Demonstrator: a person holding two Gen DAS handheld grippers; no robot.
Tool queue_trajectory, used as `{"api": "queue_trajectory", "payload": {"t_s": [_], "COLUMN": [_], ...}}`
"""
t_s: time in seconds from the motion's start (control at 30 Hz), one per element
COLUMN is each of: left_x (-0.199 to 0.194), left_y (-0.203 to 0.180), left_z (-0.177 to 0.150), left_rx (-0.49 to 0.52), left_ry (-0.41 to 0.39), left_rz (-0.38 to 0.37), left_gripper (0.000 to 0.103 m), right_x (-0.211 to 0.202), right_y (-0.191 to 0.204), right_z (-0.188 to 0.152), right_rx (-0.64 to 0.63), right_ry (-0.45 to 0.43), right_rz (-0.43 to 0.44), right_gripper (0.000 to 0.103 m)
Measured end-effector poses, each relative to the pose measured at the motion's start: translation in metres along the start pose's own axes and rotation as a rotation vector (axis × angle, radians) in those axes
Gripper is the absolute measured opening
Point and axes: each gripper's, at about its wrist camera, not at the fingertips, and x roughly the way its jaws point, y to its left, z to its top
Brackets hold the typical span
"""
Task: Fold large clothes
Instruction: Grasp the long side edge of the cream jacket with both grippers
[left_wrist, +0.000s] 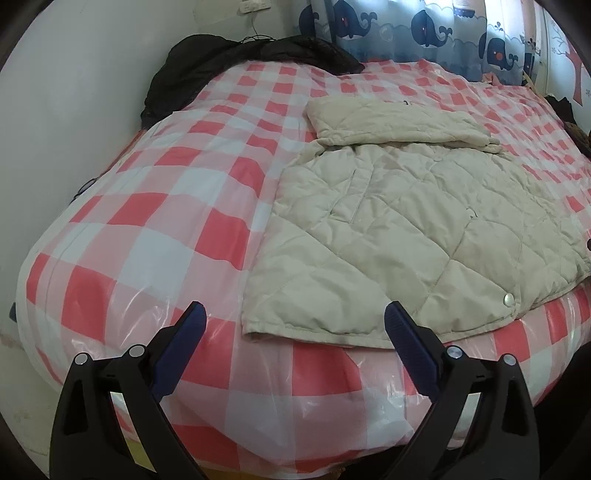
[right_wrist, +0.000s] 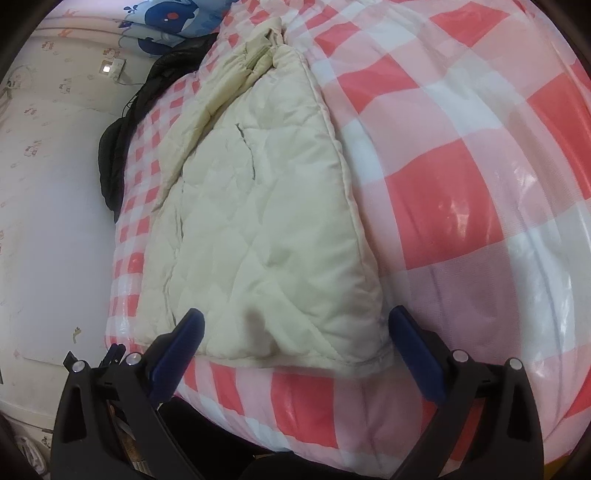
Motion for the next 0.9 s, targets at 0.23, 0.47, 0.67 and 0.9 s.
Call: {"api": "queue_trajectory", "payload": {"t_s": [0.23, 0.47, 0.67, 0.9], "left_x": [0.002, 0.002, 0.032, 0.073], "left_y": [-0.005, -0.009, 0.044, 0.093], "left_z": [-0.003, -0.005, 0.000, -0.004], "left_rx": [0.002, 0.023, -0.287, -0.526], "left_ry": [-0.018, -0.032, 0.143, 0.300], "left_rz": [-0.004, -0.007, -0.434, -0.644], "left_gripper": [0.093, 0.093, 0.093, 0.093], "right_x": [0.002, 0.003, 0.001, 0.003], "right_y": [-0.001, -0.002, 0.001, 0.000], "right_z": [-0.001, -0.002, -0.004, 0.001], "right_rx": [-0.001, -0.012, -0.043, -0.005], "right_ry": [0.000, -0.003, 0.009, 0.055], "right_rz": [0.002, -0.007, -0.006, 0.014], "right_gripper": [0.096, 0.096, 0.096, 0.096]}}
